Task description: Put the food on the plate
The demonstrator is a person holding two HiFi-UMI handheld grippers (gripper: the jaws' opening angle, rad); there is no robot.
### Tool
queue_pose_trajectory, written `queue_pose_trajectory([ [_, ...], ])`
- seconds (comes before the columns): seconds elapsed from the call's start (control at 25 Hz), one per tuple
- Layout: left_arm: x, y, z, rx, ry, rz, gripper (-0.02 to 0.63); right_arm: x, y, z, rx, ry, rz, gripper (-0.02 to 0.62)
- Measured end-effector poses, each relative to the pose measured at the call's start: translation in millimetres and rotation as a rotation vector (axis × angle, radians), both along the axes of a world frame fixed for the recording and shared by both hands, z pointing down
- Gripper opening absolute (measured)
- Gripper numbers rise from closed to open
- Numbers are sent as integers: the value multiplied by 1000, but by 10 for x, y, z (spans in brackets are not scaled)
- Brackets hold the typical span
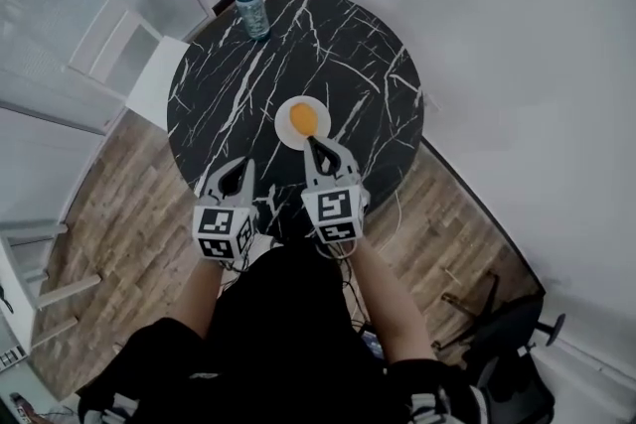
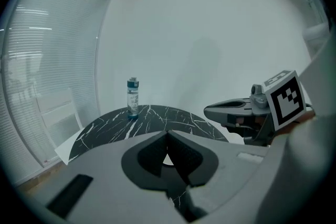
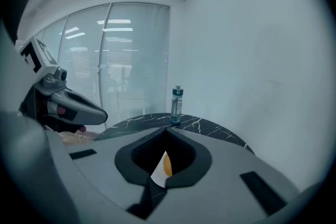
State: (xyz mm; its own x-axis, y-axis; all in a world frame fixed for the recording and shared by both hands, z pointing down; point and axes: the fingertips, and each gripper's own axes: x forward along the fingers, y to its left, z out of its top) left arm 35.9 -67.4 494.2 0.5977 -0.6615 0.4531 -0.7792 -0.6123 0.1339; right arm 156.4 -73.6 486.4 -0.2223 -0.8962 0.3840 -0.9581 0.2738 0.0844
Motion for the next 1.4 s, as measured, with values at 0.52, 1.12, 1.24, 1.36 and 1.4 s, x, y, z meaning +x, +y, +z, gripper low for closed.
queue_pose_trajectory([
  [0.52,-294,650,-1211,260,111,13,0,-346,908,-1524,336,28,97,-5],
  [1.12,-115,648,-1825,345,148,-19,0,43,1083,-2162,410,25,86,-5],
  [1.24,-14,659,-1866,349,151,-14,0,49,1081,-2187,420,24,62,-5],
  [1.36,83,664,-1898,357,149,-8,0,100,1090,-2177,416,24,57,-5],
  [1.4,103,668,-1907,357,148,-7,0,116,1088,-2165,409,20,57,-5],
])
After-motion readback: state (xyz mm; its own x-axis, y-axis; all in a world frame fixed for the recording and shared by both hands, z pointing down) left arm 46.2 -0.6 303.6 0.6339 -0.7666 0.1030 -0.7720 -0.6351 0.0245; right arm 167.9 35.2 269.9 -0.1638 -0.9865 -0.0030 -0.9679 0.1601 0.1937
